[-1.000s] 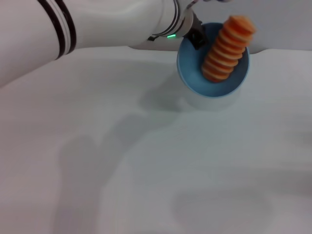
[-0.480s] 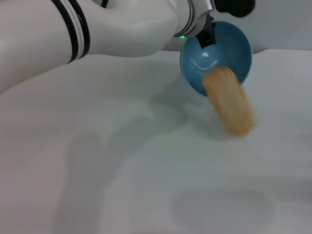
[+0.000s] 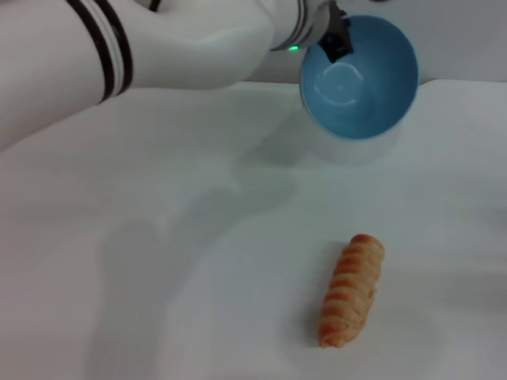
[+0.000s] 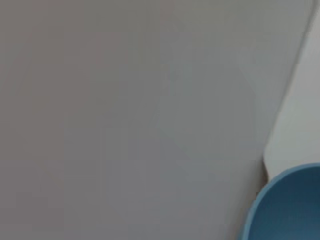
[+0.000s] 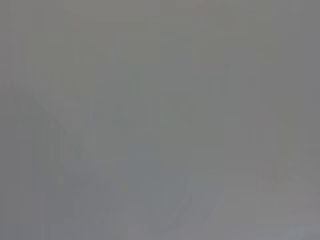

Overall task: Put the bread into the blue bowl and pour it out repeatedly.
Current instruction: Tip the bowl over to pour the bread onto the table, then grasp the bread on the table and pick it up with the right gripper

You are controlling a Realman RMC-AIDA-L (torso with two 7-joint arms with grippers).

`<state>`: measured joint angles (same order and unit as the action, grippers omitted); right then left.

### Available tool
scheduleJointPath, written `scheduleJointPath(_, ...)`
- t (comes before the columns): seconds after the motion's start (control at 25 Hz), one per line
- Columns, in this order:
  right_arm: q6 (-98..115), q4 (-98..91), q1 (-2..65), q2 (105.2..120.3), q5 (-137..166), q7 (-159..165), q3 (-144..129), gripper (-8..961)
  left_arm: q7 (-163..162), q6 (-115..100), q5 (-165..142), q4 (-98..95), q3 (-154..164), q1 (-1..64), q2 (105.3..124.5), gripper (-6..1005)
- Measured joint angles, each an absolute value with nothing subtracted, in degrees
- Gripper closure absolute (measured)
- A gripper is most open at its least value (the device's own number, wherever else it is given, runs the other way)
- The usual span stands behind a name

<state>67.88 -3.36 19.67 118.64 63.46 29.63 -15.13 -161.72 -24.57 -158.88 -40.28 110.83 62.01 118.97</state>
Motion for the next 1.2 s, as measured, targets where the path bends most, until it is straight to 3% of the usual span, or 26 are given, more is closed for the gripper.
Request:
scheduleJointPath(0.32,59.2,-8.47,24.27,118.11,81.38,59.92,-25.53,334,-164.7,-24.62,-158.33,-40.16,101.74,58.25,118.9,1001)
scheduleJointPath(0.64,65.92,-25.44,26.62,118.12,112.29,104.09,-33.35,339,-164.74,-24.98,-154.8,-39.55,100.18,54.99,118.47,1001)
scheduleJointPath(1.2,73.04,-27.52,31.14,117.83,130.12,117.79,-33.73,347,-164.8,-24.47,-152.63,-39.19,100.17,53.63,118.67,999)
